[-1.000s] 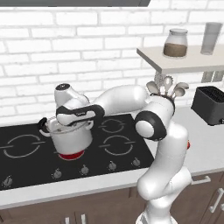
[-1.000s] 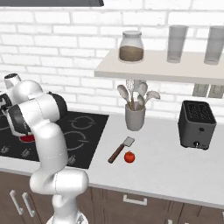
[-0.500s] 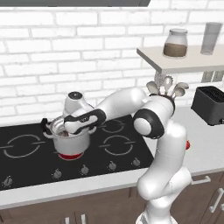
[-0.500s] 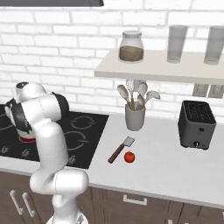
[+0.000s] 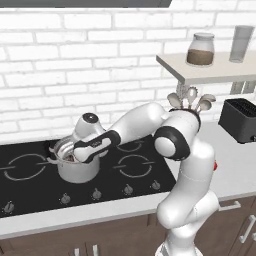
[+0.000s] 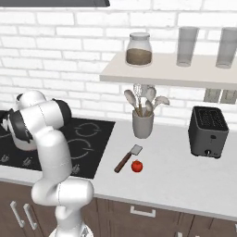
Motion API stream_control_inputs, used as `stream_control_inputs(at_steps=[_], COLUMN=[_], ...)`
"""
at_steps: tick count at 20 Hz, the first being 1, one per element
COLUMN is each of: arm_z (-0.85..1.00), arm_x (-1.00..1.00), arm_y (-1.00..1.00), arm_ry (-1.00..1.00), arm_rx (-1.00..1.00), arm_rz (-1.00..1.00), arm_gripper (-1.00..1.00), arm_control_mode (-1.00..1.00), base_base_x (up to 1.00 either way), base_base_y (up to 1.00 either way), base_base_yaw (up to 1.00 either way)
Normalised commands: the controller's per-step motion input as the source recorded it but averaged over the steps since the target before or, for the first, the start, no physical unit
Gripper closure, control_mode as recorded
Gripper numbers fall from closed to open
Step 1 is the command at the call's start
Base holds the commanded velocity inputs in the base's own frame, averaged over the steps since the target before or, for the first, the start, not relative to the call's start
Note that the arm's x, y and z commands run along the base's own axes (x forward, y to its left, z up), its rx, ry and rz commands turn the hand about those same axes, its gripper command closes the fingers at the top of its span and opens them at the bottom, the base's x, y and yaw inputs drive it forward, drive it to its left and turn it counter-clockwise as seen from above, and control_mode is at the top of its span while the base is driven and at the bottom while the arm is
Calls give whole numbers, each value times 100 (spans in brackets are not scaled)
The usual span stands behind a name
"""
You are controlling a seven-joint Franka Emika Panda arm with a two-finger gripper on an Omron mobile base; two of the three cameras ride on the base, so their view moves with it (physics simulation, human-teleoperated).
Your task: Put the mushroom and tomato in the pot. Retrieve the spatula and lightly stir the vegetables in the pot.
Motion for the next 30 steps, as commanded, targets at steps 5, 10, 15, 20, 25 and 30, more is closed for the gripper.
stream_control_inputs(at_steps=[5,10,15,20,25,30], arm_z=[2,0,-9,52,54,93], arm_x=[-13,-17,8,-31,-28,-46], arm_y=[6,2,1,0,0,-33], arm_ry=[4,25,28,-9,-12,-15], arm_rx=[-1,-2,-6,-5,-6,-2], arm_rz=[0,-4,-10,-1,0,-6], arm_gripper=[-100,-100,-100,-100,-100,-100], arm_control_mode=[-100,-100,-100,-100,-100,-100], base_base_x=[0,0,0,0,0,0], base_base_y=[0,0,0,0,0,0], base_base_yaw=[0,0,0,0,0,0])
